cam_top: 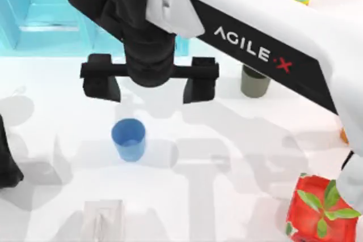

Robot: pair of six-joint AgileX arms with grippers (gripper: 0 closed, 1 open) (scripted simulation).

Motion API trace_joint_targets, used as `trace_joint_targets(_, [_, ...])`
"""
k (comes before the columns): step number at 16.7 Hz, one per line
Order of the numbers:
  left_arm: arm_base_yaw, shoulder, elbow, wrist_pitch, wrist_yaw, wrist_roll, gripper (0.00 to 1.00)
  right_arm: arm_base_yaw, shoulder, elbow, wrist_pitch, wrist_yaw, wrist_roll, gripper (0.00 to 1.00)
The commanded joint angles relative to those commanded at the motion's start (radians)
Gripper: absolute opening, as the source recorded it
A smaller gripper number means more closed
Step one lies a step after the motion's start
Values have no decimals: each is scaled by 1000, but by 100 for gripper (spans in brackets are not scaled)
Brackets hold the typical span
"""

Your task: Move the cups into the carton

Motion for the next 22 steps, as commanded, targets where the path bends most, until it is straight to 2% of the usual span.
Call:
trace_joint_targets(4, [0, 0, 0, 0, 0, 0, 100, 39, 105, 105, -62, 9, 41, 100])
trace_joint_targets(11, [0, 0, 0, 0, 0, 0, 100, 33, 106, 88, -45, 8, 37, 100])
trace_joint_targets(18, [0, 0, 0, 0, 0, 0, 100, 12, 125, -178, 251, 6, 15, 100])
trace_joint_targets(22, [0, 0, 0, 0, 0, 0, 100, 8, 133, -235, 310, 5, 10, 100])
